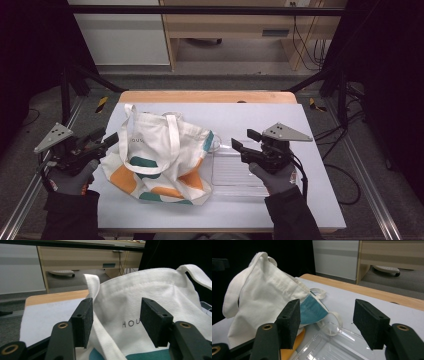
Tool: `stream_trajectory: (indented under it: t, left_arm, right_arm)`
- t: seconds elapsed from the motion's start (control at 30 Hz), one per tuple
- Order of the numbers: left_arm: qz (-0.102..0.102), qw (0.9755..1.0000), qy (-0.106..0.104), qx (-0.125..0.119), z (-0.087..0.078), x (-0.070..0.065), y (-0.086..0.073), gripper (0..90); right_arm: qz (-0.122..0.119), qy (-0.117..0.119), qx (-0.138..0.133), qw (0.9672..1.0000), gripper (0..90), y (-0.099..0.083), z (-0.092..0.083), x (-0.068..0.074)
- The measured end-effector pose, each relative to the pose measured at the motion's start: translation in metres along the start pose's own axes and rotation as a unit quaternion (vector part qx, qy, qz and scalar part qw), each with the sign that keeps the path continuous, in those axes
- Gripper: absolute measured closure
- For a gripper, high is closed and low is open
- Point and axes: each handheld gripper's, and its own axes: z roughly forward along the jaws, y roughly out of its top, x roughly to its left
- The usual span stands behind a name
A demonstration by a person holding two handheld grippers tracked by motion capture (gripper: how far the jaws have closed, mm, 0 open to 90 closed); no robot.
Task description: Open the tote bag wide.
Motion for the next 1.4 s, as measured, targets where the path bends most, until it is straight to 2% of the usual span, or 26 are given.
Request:
stream_trajectory:
  t: [0.3, 0.5, 0.8, 0.93, 1.13, 1.17, 1.4]
  left_arm:
    - [0.017, 0.9995, -0.013, 0.025, 0.02, -0.016, -0.007, 44.3]
    - [0.023, 0.999, -0.014, 0.036, 0.024, -0.019, -0.012, 44.3]
    - [0.039, 0.9969, -0.019, 0.066, 0.037, -0.022, -0.023, 44.6]
    - [0.039, 0.9962, -0.018, 0.076, 0.042, -0.021, -0.026, 44.9]
    - [0.036, 0.9952, -0.012, 0.09, 0.048, -0.017, -0.031, 50.6]
    - [0.033, 0.9952, -0.011, 0.091, 0.048, -0.016, -0.032, 55.3]
    - [0.031, 0.9952, -0.009, 0.093, 0.048, -0.015, -0.033, 69.4]
  right_arm:
    - [-0.009, 0.012, 0.009, 0.9998, 40.9, -0.003, 0.009, 0.01]
    - [-0.007, 0.02, 0.011, 0.9997, 41.8, -0.004, 0.011, 0.013]
    - [-0.013, 0.035, 0.025, 0.999, 44.1, -0.008, 0.021, 0.022]
    - [-0.016, 0.043, 0.028, 0.9986, 45.9, -0.009, 0.024, 0.028]
    - [-0.021, 0.055, 0.034, 0.9977, 48.7, -0.011, 0.031, 0.036]
    - [-0.022, 0.058, 0.036, 0.9974, 49.8, -0.012, 0.034, 0.038]
    - [-0.025, 0.07, 0.043, 0.9963, 51.8, -0.013, 0.04, 0.045]
